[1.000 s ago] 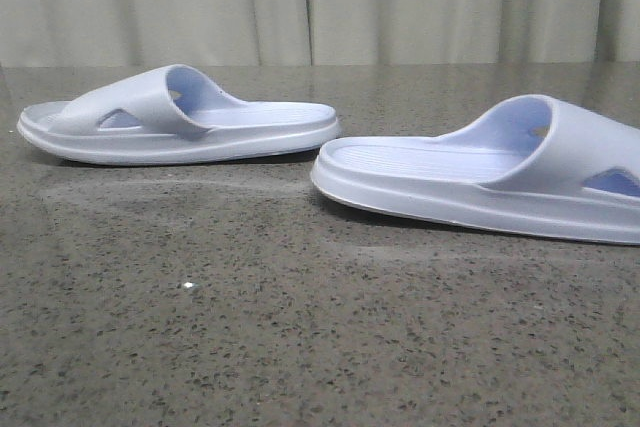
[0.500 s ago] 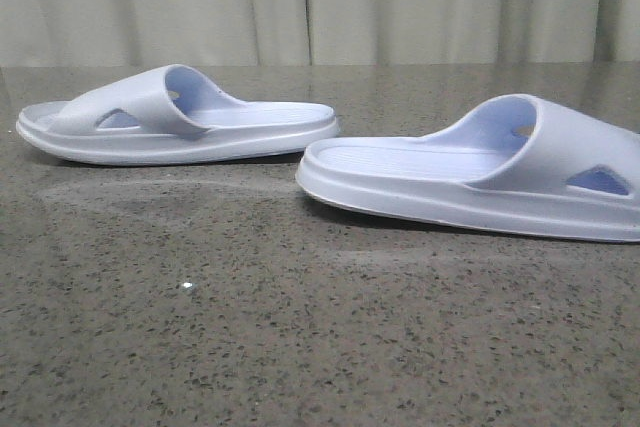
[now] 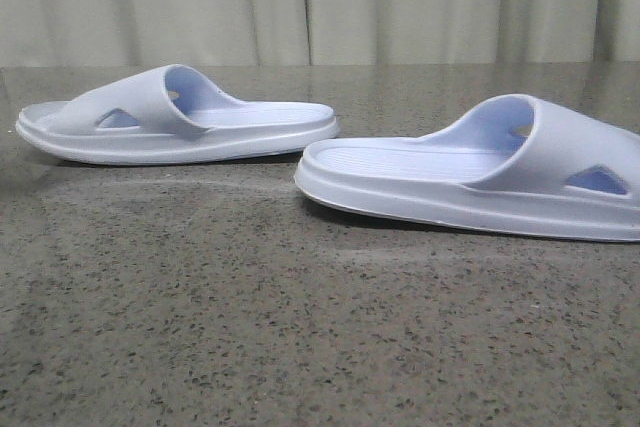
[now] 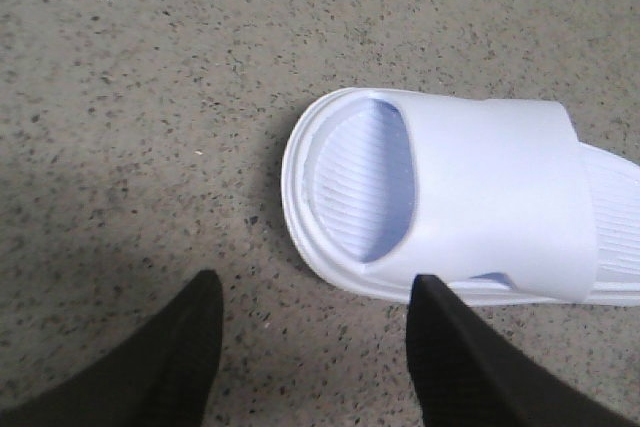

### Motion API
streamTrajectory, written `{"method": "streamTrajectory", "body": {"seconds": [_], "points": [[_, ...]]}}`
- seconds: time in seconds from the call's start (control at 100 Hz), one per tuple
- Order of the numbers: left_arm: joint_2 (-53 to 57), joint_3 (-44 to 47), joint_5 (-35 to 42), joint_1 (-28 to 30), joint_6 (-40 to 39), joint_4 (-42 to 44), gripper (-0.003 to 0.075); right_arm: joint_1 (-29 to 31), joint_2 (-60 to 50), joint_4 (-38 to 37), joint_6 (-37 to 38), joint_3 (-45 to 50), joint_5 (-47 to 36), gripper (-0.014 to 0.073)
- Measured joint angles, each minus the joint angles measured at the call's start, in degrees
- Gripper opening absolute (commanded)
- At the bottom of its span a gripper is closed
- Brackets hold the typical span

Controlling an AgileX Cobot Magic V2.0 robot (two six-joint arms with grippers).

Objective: Insert blue slippers together front up
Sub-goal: 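Lift both slippers off the table with both grippers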

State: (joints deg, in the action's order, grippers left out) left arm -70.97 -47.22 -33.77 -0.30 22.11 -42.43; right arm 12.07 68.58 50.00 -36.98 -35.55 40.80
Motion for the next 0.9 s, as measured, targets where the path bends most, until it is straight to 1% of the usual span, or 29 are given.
{"method": "streamTrajectory", "body": {"seconds": [0.08, 0.15, 0.41, 0.57, 0.64, 0.71, 0.78, 0.85, 0.9], "points": [[-4.1, -2.2, -3.2, 1.6, 5.9, -5.7, 0.0363, 0.0, 0.0, 0.0, 0.0, 0.0, 0.0, -0.0102], [-7.7, -3.9, -5.0, 2.8, 8.8, -9.4, 0.0363, 0.0, 0.0, 0.0, -0.4, 0.0, 0.0, -0.0102], [-16.5, -8.4, -5.7, 4.0, 13.5, -14.2, 0.0363, 0.2, 0.0, 0.0, -0.6, 0.0, 0.0, -0.0102], [-20.8, -10.4, -8.1, 4.0, 16.9, -18.1, 0.036, 0.2, 0.0, 0.0, -0.7, 0.0, 0.0, -0.0102], [-22.2, -10.9, -9.2, 4.0, 17.8, -19.0, 0.0344, 0.2, 0.0, 0.0, -0.8, 0.0, 0.0, -0.0102], [-23.3, -11.1, -10.0, 4.0, 18.2, -19.4, 0.0315, 0.2, 0.0, 0.0, -0.8, 0.0, 0.0, -0.0102], [-24.0, -11.2, -10.6, 4.0, 18.5, -20.1, 0.0267, 0.2, 0.0, 0.0, -0.8, 0.0, 0.0, -0.0102], [-24.3, -11.2, -10.7, 4.0, 18.6, -20.7, 0.019, 0.2, 0.0, 0.0, -0.9, 0.0, 0.0, -0.0102], [-24.5, -11.2, -10.8, 4.0, 18.6, -21.0, 0.0101, 0.2, 0.0, 0.0, -0.9, 0.0, 0.0, -0.0102]]}}
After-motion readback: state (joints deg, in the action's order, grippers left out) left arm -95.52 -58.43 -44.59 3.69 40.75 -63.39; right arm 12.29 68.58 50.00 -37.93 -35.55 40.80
